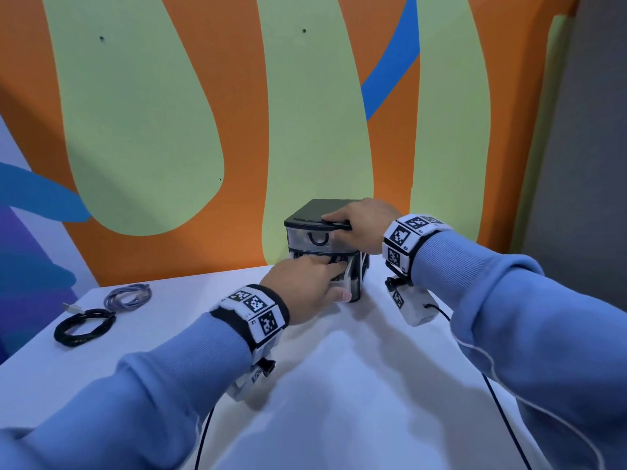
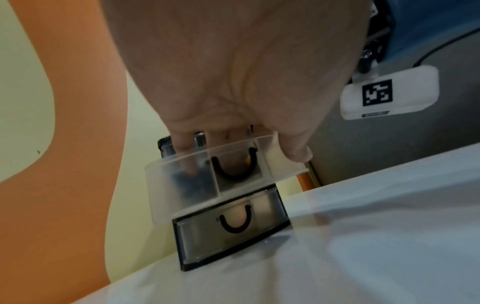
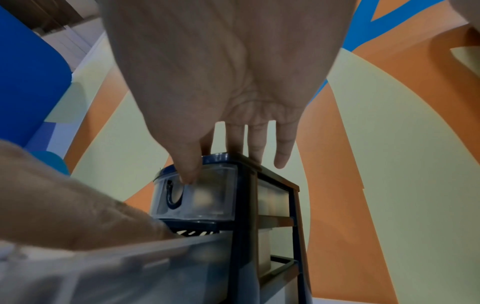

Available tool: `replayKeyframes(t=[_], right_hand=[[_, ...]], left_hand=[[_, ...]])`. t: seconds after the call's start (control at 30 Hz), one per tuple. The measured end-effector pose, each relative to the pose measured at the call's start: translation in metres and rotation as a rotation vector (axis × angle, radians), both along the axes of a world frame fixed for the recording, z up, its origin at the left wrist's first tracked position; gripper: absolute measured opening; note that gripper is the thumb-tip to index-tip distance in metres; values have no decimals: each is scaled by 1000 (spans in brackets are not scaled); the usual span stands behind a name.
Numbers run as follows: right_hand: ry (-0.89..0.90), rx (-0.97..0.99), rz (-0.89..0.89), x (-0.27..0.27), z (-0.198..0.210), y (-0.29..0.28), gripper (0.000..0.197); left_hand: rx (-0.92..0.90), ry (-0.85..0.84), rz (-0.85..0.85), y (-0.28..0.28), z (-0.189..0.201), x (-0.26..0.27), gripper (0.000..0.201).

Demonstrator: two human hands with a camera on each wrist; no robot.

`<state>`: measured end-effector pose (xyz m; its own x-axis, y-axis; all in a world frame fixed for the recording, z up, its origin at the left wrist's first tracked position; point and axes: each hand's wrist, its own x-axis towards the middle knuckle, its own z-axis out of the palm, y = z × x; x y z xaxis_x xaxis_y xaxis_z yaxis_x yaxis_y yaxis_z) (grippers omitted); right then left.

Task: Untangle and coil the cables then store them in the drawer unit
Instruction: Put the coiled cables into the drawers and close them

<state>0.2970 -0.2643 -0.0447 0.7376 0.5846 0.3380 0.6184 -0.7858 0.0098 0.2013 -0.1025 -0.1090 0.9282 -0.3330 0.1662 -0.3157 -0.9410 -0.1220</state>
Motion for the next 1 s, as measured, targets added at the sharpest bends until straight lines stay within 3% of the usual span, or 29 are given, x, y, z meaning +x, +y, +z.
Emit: replayKeyframes(t=[0.1,0.23,0.3,0.37,0.43,0.53,0.77,0.9,1.0], right_hand=[[-6,2,-7,2,-1,0,43],[-13,18,-4,4,-3,2,43],[-19,24,1,6,-3,2,42],[-23,33,7,7,-4,2,43],[-12,43,17,8,-3,1,43],[-10,43,30,8,-2,-1,43],[26,51,62,10,-2,-2,45],[67,29,70,11,-2,-2,46],[101,56,57,11,-2,-2,44]], left_hand=[[-8,-222,27,-1,2,-4,31],[-167,-154,114,-2,4,3,37],[-217,-210,147,-11,6,11,34],[-216,-270,243,-20,7,19,41],[-230,-263,367,-25,6,24,35],[-236,-196,441,-24,2,26,28],[-48,54,390,-23,-15,6,4],[52,222,383,-20,-19,3,26],[18,253,378,-18,-18,0,35]])
